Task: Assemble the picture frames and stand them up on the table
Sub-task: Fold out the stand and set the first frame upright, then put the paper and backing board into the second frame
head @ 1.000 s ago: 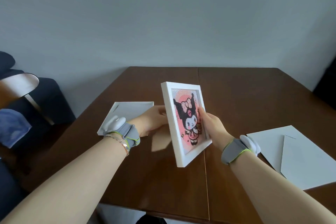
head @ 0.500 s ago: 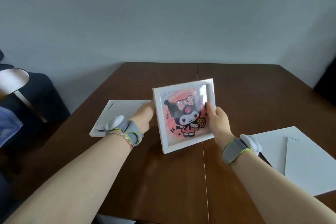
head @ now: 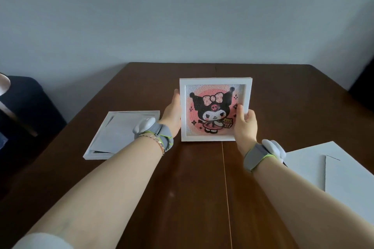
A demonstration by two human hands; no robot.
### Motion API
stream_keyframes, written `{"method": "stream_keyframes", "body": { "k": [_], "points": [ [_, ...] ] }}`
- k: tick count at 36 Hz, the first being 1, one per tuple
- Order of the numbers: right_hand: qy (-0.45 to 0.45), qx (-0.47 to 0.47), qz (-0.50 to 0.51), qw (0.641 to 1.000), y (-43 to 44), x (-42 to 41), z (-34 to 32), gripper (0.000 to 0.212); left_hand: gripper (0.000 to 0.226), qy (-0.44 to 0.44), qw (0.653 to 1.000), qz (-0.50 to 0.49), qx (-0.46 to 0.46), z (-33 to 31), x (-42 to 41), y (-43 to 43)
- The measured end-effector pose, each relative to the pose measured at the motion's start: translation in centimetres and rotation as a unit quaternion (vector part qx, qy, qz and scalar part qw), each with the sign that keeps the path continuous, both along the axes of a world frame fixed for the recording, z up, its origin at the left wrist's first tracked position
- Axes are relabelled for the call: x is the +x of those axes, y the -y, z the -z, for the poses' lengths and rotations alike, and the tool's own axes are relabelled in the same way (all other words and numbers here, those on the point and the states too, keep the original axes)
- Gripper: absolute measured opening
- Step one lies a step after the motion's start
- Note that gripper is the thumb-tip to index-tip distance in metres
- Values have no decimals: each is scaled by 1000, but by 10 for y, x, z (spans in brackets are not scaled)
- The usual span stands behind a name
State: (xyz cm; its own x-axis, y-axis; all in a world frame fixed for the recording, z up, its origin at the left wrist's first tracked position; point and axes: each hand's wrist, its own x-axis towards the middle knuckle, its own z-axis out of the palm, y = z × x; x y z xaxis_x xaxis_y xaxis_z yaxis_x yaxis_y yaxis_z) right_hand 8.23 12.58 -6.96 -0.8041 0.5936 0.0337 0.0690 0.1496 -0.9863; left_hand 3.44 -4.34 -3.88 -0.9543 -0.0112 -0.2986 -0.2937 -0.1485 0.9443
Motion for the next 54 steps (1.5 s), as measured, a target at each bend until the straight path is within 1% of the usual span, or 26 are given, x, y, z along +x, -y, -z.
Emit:
{"method": "stream_keyframes", "body": {
  "k": [5,8,12,14,17,18,19,21,22,24,26,27,28,30,33,35,37,40,42,43,45,46,47,50,52,54],
  "points": [
    [23,38,9,999,2,4,-1,32,105,40,996,-12,-81,13,1,-1],
    [46,58,10,997,3,10,2,32,81,50,990,-13,-134,4,22,-3],
    [68,44,0,997,6,19,1,33,74,42,984,-6,-176,16,29,4],
    [66,41,0,997,8,23,-3,49,67,13,981,-3,-191,17,30,8],
    [62,98,37,993,15,29,-13,66,39,-48,968,-30,-245,2,40,13],
    [49,123,52,990,18,33,-18,67,32,-71,957,-49,-277,0,41,17],
    [27,147,64,987,22,37,-24,66,33,-87,944,-63,-311,0,43,23],
    [-19,181,69,981,31,43,-35,60,51,-105,910,-70,-394,1,50,38],
    [-37,192,62,979,34,43,-40,56,62,-110,886,-57,-448,4,51,44],
    [-62,216,33,974,47,48,-48,48,84,-66,816,5,-574,11,57,65],
    [-76,232,-8,970,63,52,-54,43,105,8,745,73,-663,22,62,91],
    [-75,232,-32,969,72,52,-55,41,109,41,726,95,-680,27,66,103],
    [-68,230,-48,970,75,53,-55,39,109,58,718,112,-685,34,67,107],
    [-59,227,-77,969,83,52,-54,35,106,67,714,111,-688,44,71,114],
    [-37,207,-149,966,106,52,-50,28,93,44,714,119,-688,40,83,120],
    [22,188,-217,958,115,53,-44,27,84,23,712,149,-686,35,89,118],
    [91,184,-268,941,128,55,-35,26,81,13,709,178,-682,28,99,119],
    [165,182,-307,920,146,59,-20,23,78,1,697,203,-688,21,115,123],
    [198,183,-321,908,154,61,-11,28,71,-10,702,214,-679,14,125,120],
    [208,186,-318,906,156,62,-8,31,66,-17,720,209,-661,10,129,118],
    [214,192,-297,911,162,63,-4,41,56,-15,777,183,-602,4,131,117],
    [214,198,-289,912,164,63,-4,46,55,-16,788,168,-592,1,129,120],
    [214,204,-286,911,165,64,-4,50,53,-22,788,150,-597,-1,127,125],
    [211,211,-286,911,167,66,-6,56,38,-43,765,87,-637,-5,116,144],
    [208,213,-292,909,168,68,-7,59,37,-41,752,41,-657,-2,109,155],
    [203,216,-302,906,168,69,-8,61,42,-14,765,24,-643,3,103,160]
  ]
}}
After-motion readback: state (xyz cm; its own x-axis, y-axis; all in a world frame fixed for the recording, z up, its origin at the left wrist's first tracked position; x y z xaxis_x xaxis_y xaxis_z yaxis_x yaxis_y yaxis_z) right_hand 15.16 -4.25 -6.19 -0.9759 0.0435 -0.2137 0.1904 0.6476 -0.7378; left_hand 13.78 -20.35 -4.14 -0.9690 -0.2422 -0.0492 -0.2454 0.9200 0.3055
